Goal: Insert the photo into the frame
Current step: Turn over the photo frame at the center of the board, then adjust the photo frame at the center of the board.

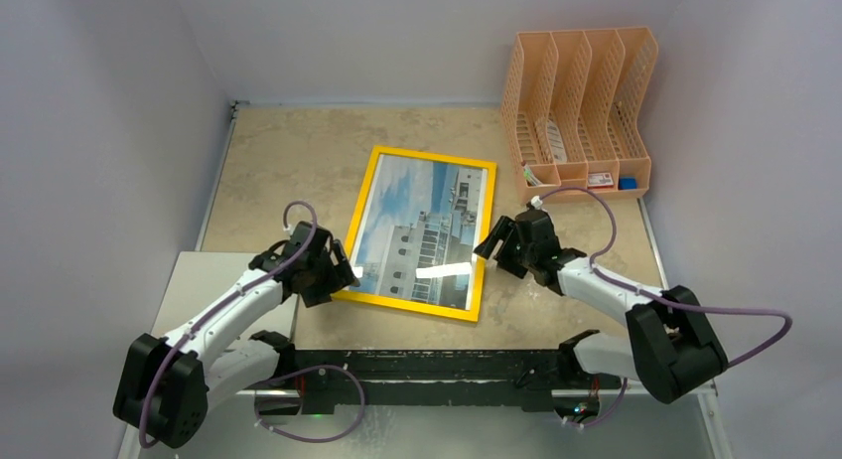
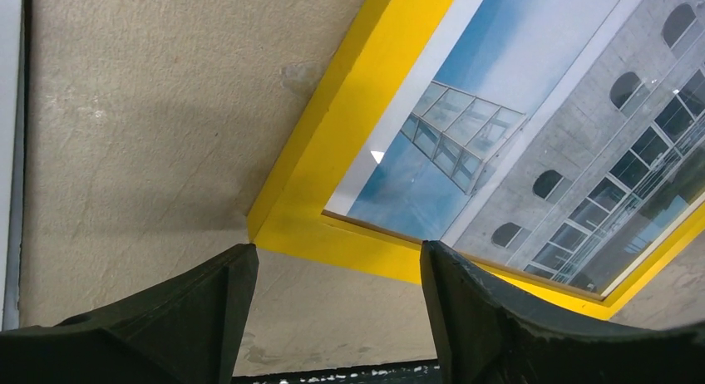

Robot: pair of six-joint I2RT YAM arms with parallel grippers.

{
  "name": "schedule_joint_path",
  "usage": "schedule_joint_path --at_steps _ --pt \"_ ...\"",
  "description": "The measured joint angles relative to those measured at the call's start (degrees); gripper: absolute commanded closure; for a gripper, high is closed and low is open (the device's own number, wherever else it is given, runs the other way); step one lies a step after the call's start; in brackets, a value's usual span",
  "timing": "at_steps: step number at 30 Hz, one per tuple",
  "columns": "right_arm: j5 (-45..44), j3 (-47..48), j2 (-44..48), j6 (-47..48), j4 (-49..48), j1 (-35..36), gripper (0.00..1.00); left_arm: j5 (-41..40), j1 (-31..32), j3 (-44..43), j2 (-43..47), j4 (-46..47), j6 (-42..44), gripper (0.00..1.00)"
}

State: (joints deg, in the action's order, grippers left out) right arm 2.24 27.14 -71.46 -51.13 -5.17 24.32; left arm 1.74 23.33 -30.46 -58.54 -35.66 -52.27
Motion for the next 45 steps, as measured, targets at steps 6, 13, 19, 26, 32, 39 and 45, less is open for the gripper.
schedule_joint_path --at_steps 6,13,19,26,32,39,45 --pt "-1.4 0.3 -0.3 0.7 1.3 0.0 0.3 0.4 0.9 3.6 0.3 4.0 -3.2 0.25" --pt "2.5 2.8 -5.9 1.6 -1.6 -0.1 0.52 1.2 1.6 5.6 -0.9 11.6 -8.0 0.28" --pt "5.9 4.9 -10.5 2.7 -4.0 -0.3 0.6 -3.4 -0.1 0.9 -9.1 15.4 -6.6 0.3" --pt "9.5 8.8 -16.3 1.7 -6.4 1.7 0.64 -5.5 -9.3 -4.2 -17.4 20.8 -1.7 0.27" --pt "10.4 15.0 -22.8 -0.5 -8.4 8.2 0.59 -9.0 -13.1 -10.0 -24.5 23.7 1.6 0.26" --pt "11.1 24.0 -24.3 2.3 -8.7 11.2 0.45 -10.2 -16.8 -18.6 -35.1 29.1 4.0 0.26" --pt "7.8 29.4 -24.3 8.2 -3.5 11.1 0.35 -9.9 -18.3 -22.8 -39.1 30.3 6.7 0.24"
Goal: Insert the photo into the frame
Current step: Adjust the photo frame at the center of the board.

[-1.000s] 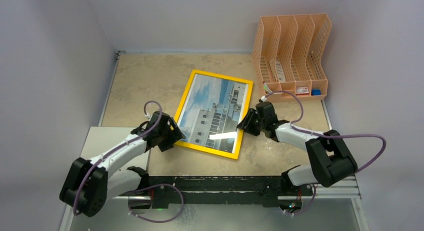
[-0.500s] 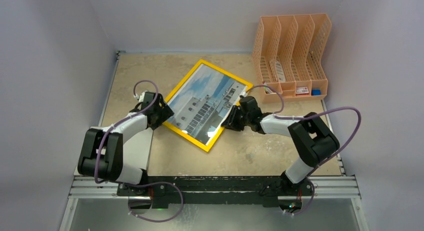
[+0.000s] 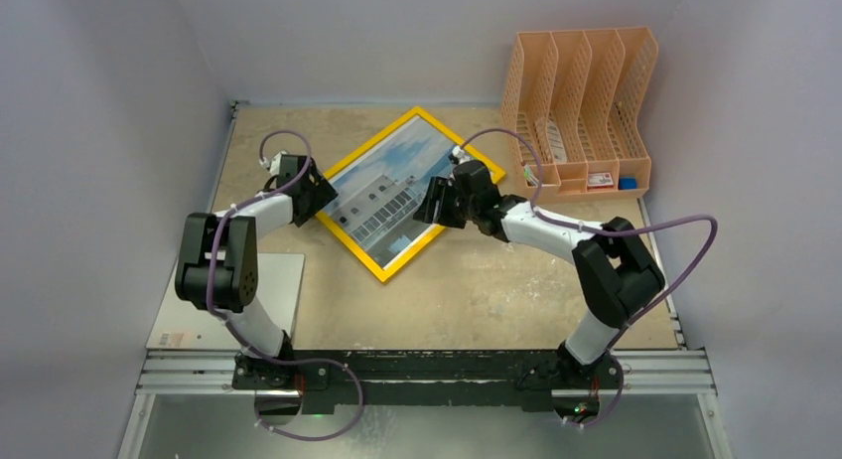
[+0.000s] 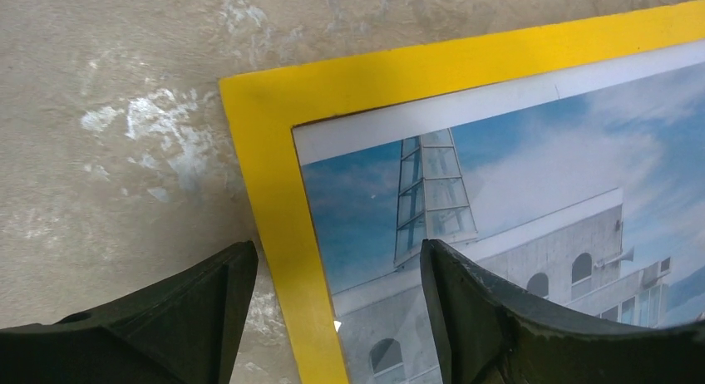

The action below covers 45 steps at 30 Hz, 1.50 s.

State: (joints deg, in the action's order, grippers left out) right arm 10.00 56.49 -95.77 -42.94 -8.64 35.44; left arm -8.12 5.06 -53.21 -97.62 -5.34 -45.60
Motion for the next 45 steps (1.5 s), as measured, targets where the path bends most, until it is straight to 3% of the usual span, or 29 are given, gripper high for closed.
schedule_joint_path --at_steps 3,8,13,18,24,28,36,45 --pt "-6.2 7.1 -2.3 5.1 6.2 -0.1 0.29 0.3 -0.6 0.0 0.0 -0.1 0.7 0.17" --pt "-18.9 24.0 -11.3 14.9 11.1 -1.9 0.29 0.7 -0.7 0.2 1.7 -2.1 1.7 0.01" --pt "-28.1 36.0 -20.4 22.0 12.7 -7.3 0.35 1.8 -0.7 2.5 6.7 -3.5 1.8 0.01" --pt "-35.0 43.7 -29.1 27.4 13.2 -11.6 0.42 4.9 -0.7 4.4 10.9 -3.3 1.6 0.1" --pt "-42.5 50.1 -36.5 29.8 16.0 -11.8 0.53 11.7 -0.7 9.4 11.3 -0.4 -0.2 0.16" --pt "-46.6 52.4 -39.0 31.7 16.7 -11.6 0.55 15.0 -0.7 11.9 11.2 1.2 -1.4 0.16" --pt "-47.9 57.5 -43.5 35.4 20.3 -12.0 0.55 18.5 -0.7 13.6 11.1 4.9 -3.2 0.16" --pt "-38.9 57.8 -42.9 40.0 22.9 -13.5 0.57 18.9 -0.7 11.8 9.8 3.6 -3.3 0.16"
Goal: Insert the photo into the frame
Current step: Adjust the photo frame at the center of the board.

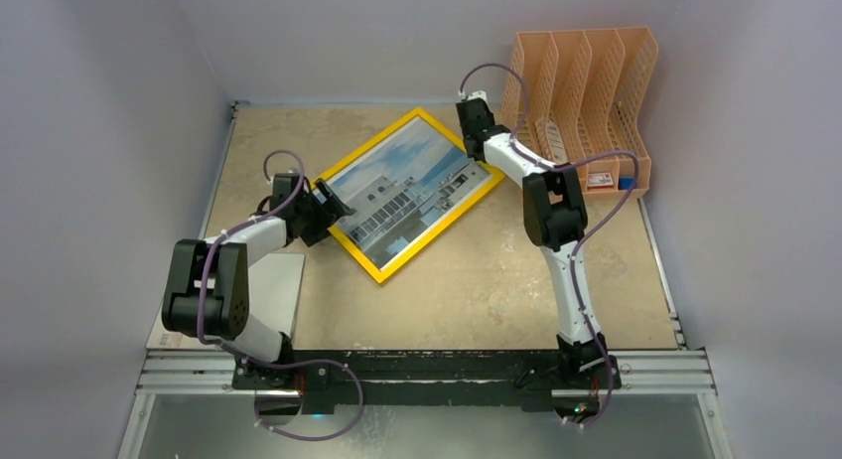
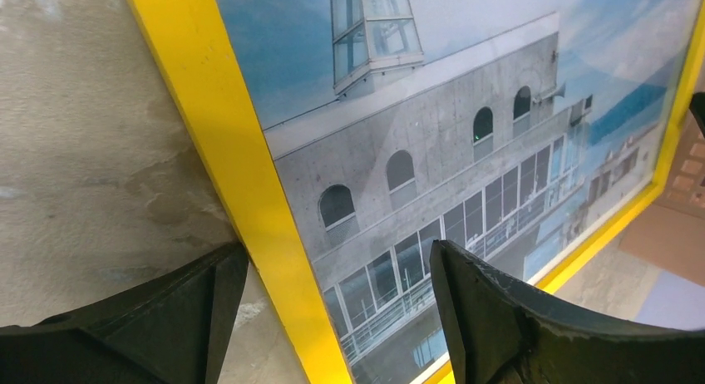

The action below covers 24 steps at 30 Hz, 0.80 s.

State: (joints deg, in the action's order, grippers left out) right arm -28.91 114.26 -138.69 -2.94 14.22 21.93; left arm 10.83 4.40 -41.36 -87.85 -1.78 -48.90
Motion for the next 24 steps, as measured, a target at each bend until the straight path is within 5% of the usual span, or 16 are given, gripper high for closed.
schedule_joint_path --at_steps 24 --pt "30.6 -19.1 14.6 -3.0 4.5 2.7 0.56 -9.9 -0.6 -18.9 -12.3 -9.6 2.9 0.13"
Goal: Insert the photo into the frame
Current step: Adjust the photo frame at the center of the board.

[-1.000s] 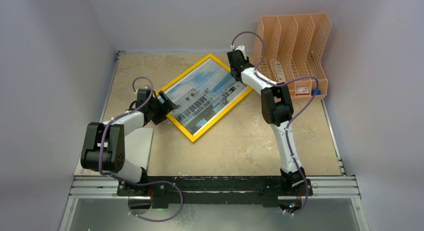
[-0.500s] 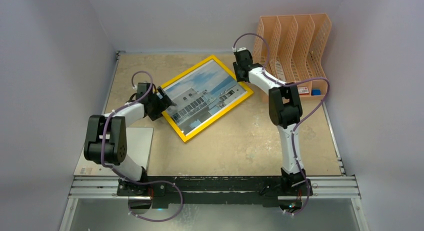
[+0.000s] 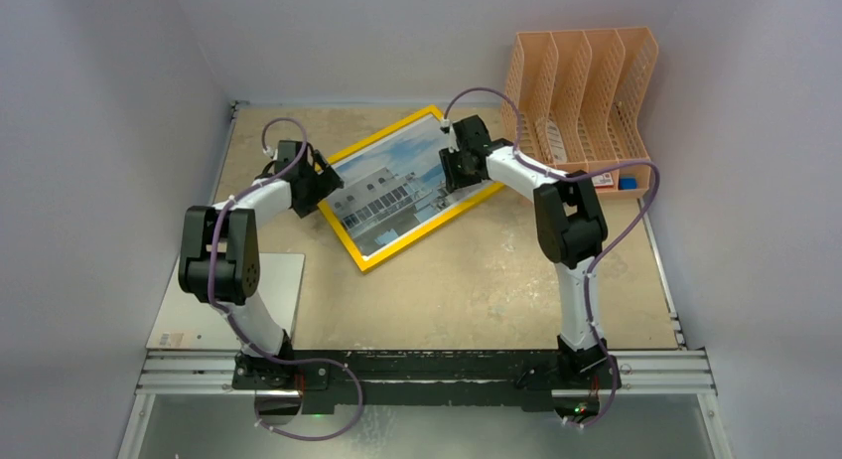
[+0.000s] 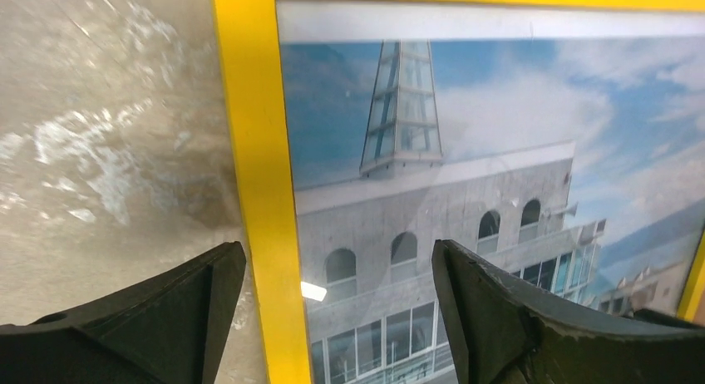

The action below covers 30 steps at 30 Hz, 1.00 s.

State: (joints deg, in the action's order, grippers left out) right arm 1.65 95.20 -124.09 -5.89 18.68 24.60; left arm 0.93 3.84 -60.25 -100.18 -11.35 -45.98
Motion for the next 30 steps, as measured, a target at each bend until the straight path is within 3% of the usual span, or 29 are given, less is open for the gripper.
schedule_joint_path --at_steps 8,17,30 --pt "-6.3 -0.7 3.1 -5.4 0.7 -0.9 0.37 -5.1 0.0 -1.5 0.0 -1.2 0.7 0.13" --pt "-10.0 7.7 0.3 -7.1 -2.9 -4.5 0.11 -1.2 0.0 5.9 5.0 0.2 0.7 0.13" --pt "-1.6 11.6 -8.3 -5.9 -3.4 -9.1 0.09 5.7 0.0 10.3 8.6 2.2 0.0 0.13"
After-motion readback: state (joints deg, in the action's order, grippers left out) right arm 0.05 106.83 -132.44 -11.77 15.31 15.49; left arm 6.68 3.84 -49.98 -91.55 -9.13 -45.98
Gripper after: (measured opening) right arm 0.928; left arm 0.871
